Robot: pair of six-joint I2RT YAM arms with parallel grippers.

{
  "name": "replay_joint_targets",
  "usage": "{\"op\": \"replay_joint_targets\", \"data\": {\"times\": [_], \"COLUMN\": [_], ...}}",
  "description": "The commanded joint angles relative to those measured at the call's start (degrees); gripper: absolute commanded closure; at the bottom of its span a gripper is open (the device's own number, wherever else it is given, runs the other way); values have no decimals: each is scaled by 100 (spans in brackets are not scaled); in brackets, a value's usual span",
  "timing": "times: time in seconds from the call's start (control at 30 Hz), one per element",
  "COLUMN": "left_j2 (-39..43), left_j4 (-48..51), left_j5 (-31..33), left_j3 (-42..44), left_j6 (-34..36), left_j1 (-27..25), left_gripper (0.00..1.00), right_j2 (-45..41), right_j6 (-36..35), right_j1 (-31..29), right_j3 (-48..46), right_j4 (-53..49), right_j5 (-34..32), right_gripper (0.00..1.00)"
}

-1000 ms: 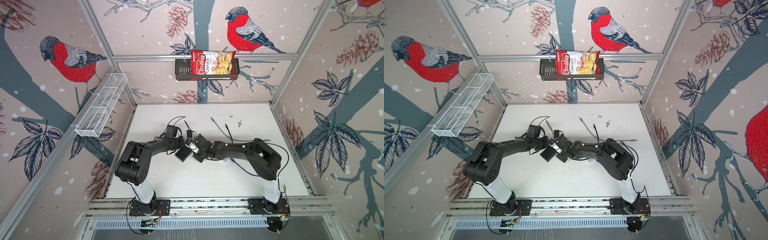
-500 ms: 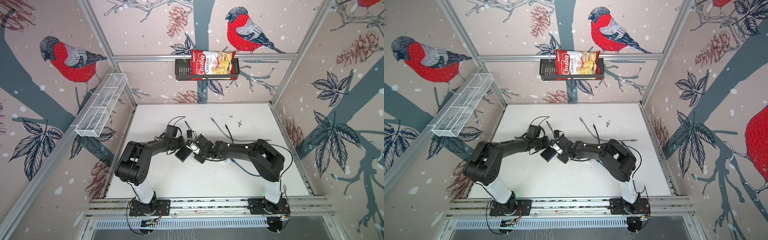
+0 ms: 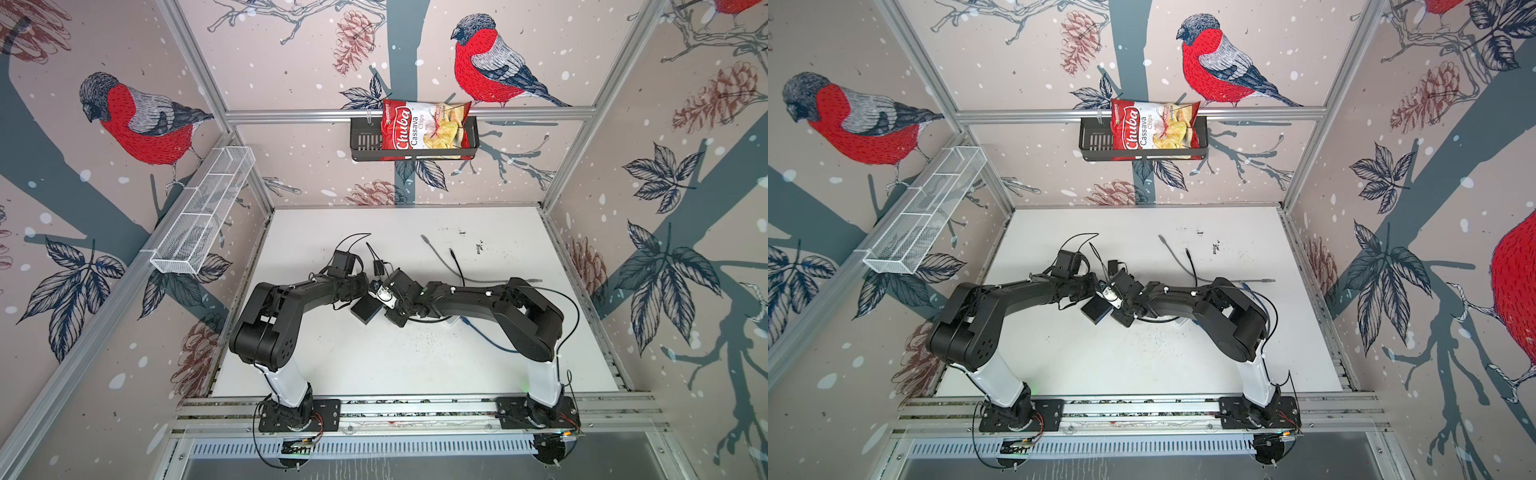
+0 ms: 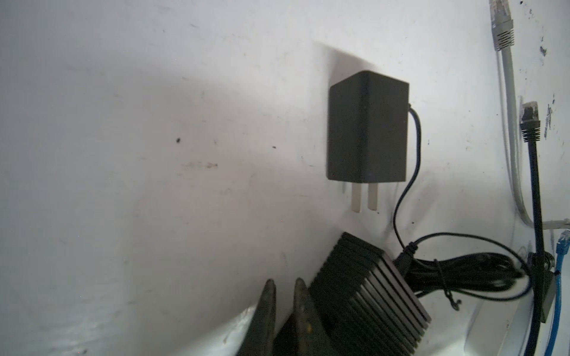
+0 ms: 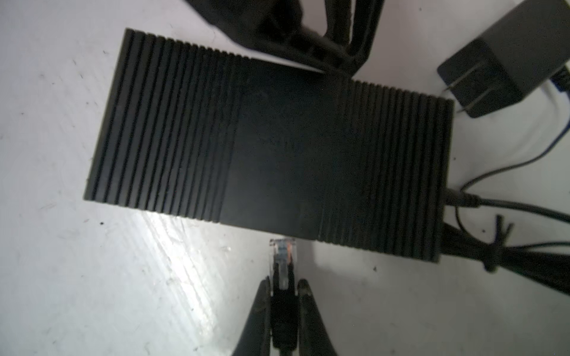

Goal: Insert the plug into the switch port

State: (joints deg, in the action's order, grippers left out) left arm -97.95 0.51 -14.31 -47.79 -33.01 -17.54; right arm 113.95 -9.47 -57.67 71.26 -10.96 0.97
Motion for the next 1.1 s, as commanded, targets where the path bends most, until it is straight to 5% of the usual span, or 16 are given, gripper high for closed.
{"op": "replay_joint_targets", "data": {"times": [0.0, 1.07], "left_j2": [5, -172], "left_j4": [7, -447], "left_j5": [-98, -611], "left_j3": [8, 119], "left_j6": [16, -86], "left_j1": [-13, -358], "left_gripper": [86, 87], "right_j2": [72, 378], "right_j6": [26, 314], "right_j1": [-12, 19], "right_j3": [95, 436], "right_j4": [101, 732], "right_j5": [55, -57], "right_gripper": [96, 95]}}
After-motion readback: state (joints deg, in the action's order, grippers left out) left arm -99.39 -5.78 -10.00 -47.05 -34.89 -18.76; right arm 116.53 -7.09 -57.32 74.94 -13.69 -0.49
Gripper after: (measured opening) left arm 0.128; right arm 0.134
